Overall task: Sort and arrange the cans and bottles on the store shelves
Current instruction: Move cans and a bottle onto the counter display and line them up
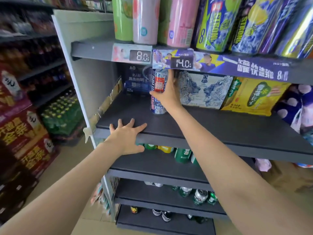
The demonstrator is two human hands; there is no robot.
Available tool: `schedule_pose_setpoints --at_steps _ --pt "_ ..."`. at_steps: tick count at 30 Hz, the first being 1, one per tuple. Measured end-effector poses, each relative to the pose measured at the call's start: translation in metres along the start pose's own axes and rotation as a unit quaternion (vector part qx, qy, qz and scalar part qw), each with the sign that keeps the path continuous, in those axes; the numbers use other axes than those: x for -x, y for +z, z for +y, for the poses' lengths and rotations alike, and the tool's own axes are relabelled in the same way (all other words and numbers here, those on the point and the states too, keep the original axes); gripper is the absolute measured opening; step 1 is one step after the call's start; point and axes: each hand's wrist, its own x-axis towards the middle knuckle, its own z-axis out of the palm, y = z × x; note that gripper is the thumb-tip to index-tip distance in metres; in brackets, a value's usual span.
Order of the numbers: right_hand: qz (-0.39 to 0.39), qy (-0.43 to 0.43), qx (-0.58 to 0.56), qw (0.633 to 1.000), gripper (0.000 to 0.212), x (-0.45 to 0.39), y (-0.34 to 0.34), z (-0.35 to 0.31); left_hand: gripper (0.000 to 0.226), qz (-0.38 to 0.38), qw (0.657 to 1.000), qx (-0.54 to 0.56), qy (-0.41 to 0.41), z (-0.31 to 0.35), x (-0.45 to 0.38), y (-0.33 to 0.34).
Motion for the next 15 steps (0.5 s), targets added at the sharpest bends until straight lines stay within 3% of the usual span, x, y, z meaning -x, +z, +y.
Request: schedule_pose_setpoints --at_steps 5,10,15 --pt "0.055 -0.010 -0.020 0.998 0.084 0.012 -0.004 0.003 0.075 -0.011 1.000 0.007 -0.010 0.002 -0.002 -0.004" --pt "0.094 -0.068 -0.090 0.989 0.070 0.083 -0.035 -0.004 0.071 -0.025 0.998 0.052 -0.022 0.000 -0.001 -0.014" --pt "0.070 -0.093 -0.017 0.993 0.076 0.142 -0.083 -0.011 0.066 -0.038 0.997 0.062 -0.015 -0.003 0.000 -0.018"
